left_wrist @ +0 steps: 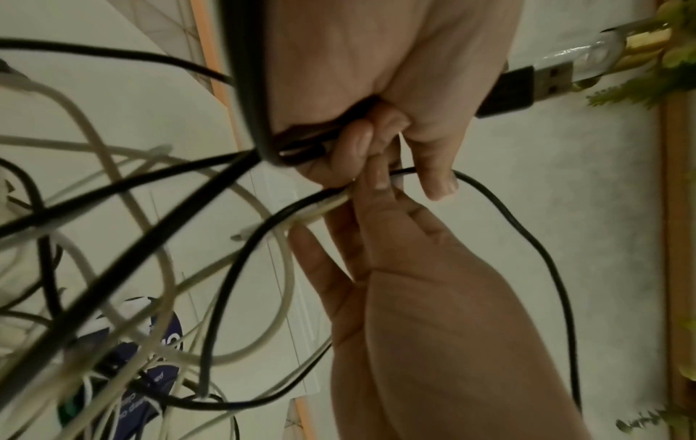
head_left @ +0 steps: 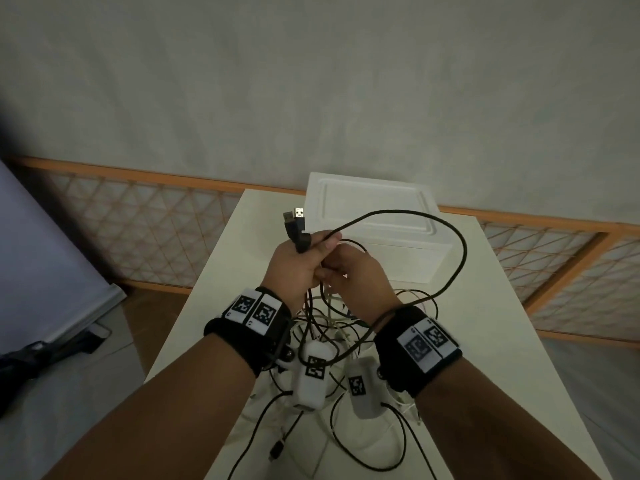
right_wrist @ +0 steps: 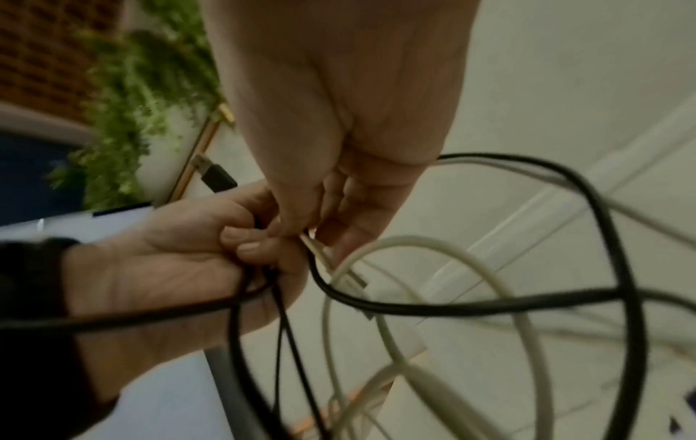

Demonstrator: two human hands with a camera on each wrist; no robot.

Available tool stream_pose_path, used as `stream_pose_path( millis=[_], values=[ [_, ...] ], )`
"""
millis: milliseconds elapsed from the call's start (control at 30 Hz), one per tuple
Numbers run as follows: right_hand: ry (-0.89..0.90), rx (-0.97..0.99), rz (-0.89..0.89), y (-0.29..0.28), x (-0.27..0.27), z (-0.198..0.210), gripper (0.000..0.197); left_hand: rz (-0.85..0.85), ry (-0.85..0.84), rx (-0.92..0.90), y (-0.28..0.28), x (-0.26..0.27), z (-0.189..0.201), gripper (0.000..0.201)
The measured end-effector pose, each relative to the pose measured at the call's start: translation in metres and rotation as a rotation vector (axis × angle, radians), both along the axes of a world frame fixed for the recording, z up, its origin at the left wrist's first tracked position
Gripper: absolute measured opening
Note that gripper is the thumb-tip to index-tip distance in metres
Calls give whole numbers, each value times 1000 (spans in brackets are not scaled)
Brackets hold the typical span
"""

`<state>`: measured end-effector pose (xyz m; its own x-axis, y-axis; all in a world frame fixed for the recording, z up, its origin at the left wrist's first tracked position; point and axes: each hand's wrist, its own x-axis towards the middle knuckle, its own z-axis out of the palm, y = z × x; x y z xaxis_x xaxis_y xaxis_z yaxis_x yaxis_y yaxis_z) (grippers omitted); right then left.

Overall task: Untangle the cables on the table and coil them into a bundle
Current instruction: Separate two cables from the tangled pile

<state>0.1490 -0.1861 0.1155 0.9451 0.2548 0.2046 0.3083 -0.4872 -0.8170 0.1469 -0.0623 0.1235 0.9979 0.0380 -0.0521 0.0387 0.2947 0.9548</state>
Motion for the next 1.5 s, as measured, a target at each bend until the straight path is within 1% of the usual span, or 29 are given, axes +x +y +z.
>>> stream_pose_path(
  millis=[133, 167, 200, 233, 300, 367, 433, 500, 533, 567, 633, 700, 767, 833, 867, 900, 933, 967, 1033, 1067, 1100, 1133, 1167, 1233, 1267, 1300, 1400, 1467, 1500],
  values=[
    [-84, -204, 59, -4, -3, 4, 10, 3, -41, 81, 3, -1, -2, 22],
    [-94, -215, 44, -5, -3, 5, 7, -17, -46, 77, 5, -1, -4, 22],
    [-93, -178, 8, -7, -3, 8, 3, -53, -50, 69, 7, -1, -5, 24],
    [-94, -104, -42, -8, -3, 14, 6, -84, -53, 93, 7, -2, -8, 27],
    [-154, 68, -125, -7, -4, 33, 24, -125, -46, 238, 8, -3, -18, 26],
    [-272, 170, -136, -4, -6, 63, 29, -130, -17, 434, 9, -5, -37, 14],
    [-323, 298, -104, -6, -7, 92, 26, -56, 87, 511, 11, -8, -55, 12],
    [-224, 428, -18, -13, -8, 108, 25, 53, 170, 440, 17, -11, -61, 14],
    [-186, 407, 0, -15, -10, 111, 24, 82, 184, 351, 19, -14, -55, 14],
    [-181, 319, -13, -16, -10, 110, 25, 69, 176, 243, 20, -15, -50, 16],
    [-158, 221, -44, -15, -10, 99, 29, -37, 73, 75, 19, -15, -31, 29],
    [-119, 279, -48, -11, -10, 89, 27, -152, -24, 78, 10, -17, -9, 29],
    [-77, 390, -26, -6, -8, 86, 21, -203, -61, 178, -2, -19, 8, 21],
    [-58, 484, -3, -5, -7, 85, 17, -153, -62, 204, -8, -19, 13, 11],
    [-96, 476, -13, -8, -6, 82, 17, -105, -60, 190, -9, -17, 12, 12],
    [-159, 392, -28, -13, -5, 75, 19, -53, -40, 160, -8, -16, 11, 14],
    [-212, 234, -33, -20, -3, 64, 24, -4, -21, 124, -5, -13, 10, 14],
    [-217, 17, -18, -27, -1, 51, 31, 30, -10, 76, -3, -11, 11, 14],
    [-105, -417, 63, -35, 0, 22, 40, 36, -30, -11, 1, -9, 14, 14],
    [-57, -565, 91, -37, 1, 10, 39, 22, -55, -32, 1, -9, 16, 14],
    [-43, -624, 86, -36, 0, 5, 33, 4, -76, -41, 1, -10, 19, 13],
    [-23, -599, 57, -35, 1, 5, 27, -13, -87, -48, -1, -11, 19, 11],
    [22, -450, 18, -33, -1, 11, 23, -40, -89, -63, -3, -12, 19, 10],
    [124, 42, -12, -27, -4, 27, 19, -107, -86, -66, -7, -13, 12, 23],
    [122, 257, 5, -25, -7, 39, 19, -139, -71, -46, -10, -13, 8, 28],
    [91, 370, 27, -23, -8, 49, 21, -156, -55, -14, -13, -13, 5, 27],
    [-77, 384, 23, -18, -9, 69, 29, -161, 10, 117, -18, -10, -2, 13],
    [-131, 416, -21, -17, -7, 74, 31, -159, 52, 186, -19, -8, -7, 4],
    [-169, 411, -47, -18, -7, 75, 32, -139, 71, 193, -18, -7, -9, 4]
  ],
)
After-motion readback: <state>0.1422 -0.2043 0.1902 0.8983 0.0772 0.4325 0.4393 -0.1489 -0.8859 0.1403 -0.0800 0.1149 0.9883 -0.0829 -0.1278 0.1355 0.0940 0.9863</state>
